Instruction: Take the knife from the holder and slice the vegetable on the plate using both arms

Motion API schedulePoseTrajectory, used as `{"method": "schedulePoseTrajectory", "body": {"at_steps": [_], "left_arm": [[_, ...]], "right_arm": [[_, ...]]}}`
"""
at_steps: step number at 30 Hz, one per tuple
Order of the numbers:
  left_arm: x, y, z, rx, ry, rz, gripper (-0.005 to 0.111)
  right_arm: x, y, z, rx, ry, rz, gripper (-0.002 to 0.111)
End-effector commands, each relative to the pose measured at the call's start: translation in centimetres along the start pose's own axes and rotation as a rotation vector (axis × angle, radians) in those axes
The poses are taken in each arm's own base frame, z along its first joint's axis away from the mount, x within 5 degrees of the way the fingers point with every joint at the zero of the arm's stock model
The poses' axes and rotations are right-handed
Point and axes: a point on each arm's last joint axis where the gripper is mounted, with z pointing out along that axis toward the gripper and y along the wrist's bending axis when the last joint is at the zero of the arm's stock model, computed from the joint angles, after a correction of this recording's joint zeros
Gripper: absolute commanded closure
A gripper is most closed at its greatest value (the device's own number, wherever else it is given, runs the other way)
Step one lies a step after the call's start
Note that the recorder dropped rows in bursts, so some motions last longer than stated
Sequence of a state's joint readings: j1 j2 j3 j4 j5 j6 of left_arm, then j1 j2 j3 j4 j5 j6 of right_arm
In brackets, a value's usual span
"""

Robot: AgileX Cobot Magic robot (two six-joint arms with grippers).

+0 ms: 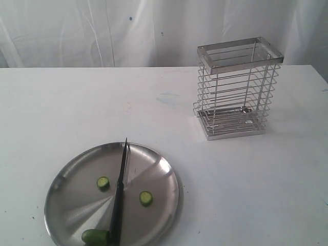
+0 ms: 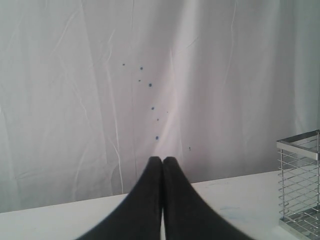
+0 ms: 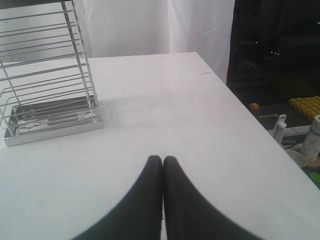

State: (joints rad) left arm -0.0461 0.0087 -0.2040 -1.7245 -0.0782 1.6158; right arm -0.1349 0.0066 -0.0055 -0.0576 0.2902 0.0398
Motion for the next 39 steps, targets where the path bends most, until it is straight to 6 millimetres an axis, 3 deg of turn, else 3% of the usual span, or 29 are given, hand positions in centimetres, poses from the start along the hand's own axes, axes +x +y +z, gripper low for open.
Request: {"method": "schedulePoseTrajectory", "body": {"at_steps": [1,12,18,27,30,32,33,34,36,39], "left_arm": [[0.1,0.0,-0.1,-0.003,-0.006,-0.015,0.107],[0.1,0.0,-0.1,-0.007,-0.005,-0.015,0.107],[0.7,2.8,-0.5,-0.312,0.055,-0.040,0.107],[0.9,3.7,-0.9,-0.419,0.083,-0.007,0.107],[0.6,2.9,-0.6,-0.327,0.067,0.099,0.107],[0.5,2.5,-0.3,-0.268,0.067,0.282,0.107],[0.5,2.4,-0.2,-0.254,0.072,0.467,0.107],[-0.1,2.5,0.1,-0.285,0.051,0.869,0.107],[-2.2,2.6,0.2,-0.445,-0.142,1.139,0.107],[-3.4,2.5,0.3,-0.534,-0.265,1.187,0.107]], "right_arm": [[0.2,0.0,0.0,0.003,0.000,-0.004,0.108],[0.2,0.0,0.0,0.002,0.000,-0.001,0.108],[0.2,0.0,0.0,0.002,0.000,-0.001,0.108],[0.2,0.0,0.0,0.002,0.000,-0.001,0.108],[0.2,0.0,0.0,0.002,0.000,-0.001,0.108],[0.2,0.0,0.0,0.002,0.000,-0.001,0.108],[0.2,0.0,0.0,0.002,0.000,-0.001,0.108],[0.2,0.0,0.0,0.002,0.000,-0.001,0.108],[0.2,0.0,0.0,0.002,0.000,-0.001,0.108],[0.2,0.0,0.0,0.002,0.000,-0.001,0.108]]}}
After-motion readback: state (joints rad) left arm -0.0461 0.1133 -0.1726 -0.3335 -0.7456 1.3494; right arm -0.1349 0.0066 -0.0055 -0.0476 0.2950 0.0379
